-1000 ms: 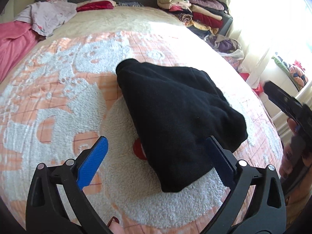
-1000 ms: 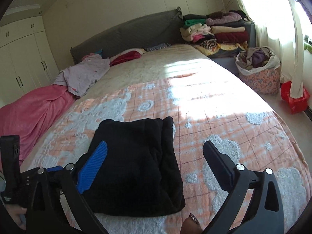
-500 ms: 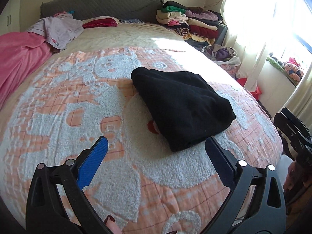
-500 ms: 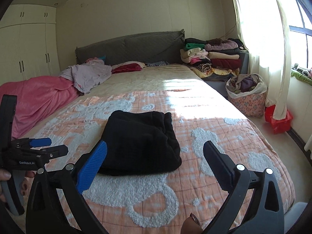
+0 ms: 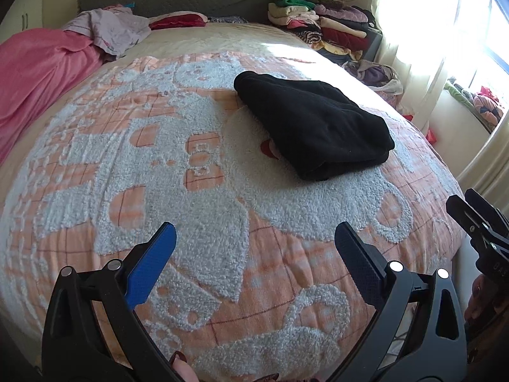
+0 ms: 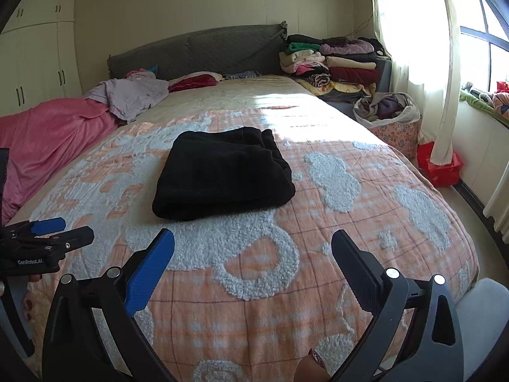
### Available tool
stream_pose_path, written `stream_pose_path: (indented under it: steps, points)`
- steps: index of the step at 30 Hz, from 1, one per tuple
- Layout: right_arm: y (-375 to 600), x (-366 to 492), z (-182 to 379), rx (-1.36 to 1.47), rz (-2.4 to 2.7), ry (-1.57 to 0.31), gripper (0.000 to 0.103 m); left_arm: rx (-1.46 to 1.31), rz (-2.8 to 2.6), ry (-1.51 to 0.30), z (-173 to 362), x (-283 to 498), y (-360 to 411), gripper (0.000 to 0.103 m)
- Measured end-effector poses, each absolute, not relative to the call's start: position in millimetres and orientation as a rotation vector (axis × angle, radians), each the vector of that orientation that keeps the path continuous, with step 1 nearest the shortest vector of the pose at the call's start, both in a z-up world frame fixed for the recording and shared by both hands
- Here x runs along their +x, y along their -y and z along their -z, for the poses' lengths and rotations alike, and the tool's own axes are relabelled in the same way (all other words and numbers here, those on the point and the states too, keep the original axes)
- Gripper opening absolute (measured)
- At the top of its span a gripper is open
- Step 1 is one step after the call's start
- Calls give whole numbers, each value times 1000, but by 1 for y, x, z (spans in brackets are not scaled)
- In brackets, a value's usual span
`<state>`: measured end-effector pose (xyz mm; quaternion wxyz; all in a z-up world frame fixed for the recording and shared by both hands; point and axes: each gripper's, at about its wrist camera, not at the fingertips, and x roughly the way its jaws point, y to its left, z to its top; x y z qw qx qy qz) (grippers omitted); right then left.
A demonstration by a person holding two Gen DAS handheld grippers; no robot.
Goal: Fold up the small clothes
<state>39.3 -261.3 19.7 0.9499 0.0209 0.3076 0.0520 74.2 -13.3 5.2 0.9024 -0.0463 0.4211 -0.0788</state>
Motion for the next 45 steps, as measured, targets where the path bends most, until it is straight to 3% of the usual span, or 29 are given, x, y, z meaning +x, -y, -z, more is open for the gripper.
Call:
stream_pose_path:
  steps: [45]
  points:
    - [259, 30, -16, 55, -167, -658, 98, -82, 104, -879, -9, 65, 15, 93]
